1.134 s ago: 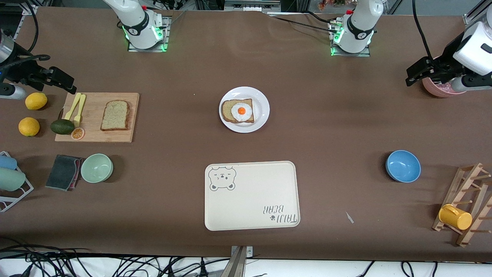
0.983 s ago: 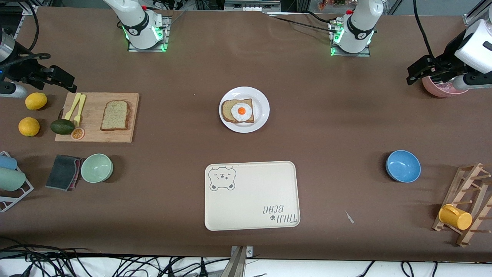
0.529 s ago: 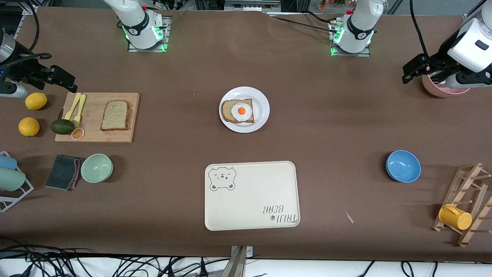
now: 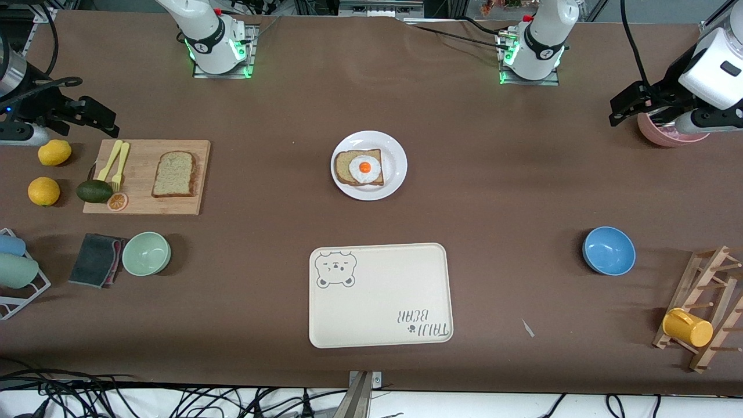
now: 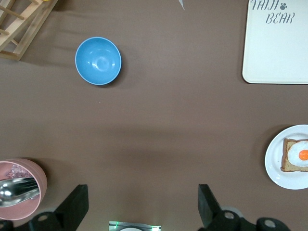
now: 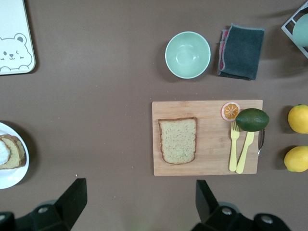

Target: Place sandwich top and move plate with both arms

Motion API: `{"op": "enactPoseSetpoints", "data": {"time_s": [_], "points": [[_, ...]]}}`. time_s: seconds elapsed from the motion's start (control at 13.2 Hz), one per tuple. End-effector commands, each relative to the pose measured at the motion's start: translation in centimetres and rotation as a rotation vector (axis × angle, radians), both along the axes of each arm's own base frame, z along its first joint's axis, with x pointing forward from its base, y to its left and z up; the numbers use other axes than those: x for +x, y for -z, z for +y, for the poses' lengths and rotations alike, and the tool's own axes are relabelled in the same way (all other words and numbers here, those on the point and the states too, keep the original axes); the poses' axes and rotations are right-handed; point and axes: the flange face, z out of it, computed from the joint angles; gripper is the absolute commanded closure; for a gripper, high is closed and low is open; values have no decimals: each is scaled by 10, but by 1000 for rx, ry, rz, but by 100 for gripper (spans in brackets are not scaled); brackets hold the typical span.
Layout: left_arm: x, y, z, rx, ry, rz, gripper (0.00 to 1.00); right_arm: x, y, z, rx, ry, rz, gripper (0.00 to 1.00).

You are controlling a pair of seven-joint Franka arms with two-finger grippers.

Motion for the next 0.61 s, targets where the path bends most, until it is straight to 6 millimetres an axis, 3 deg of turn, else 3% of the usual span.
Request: {"op": "enactPoseSetpoints", "data": {"time_s": [0.0,0.53], "points": [[-4,-9,1,30,8,-4,0,-11,-1,-3,-15,-19,-2,0],[-4,-8,-2,30,10,-3,0,-8,1,-5,-3,-55,-6,0]]}}
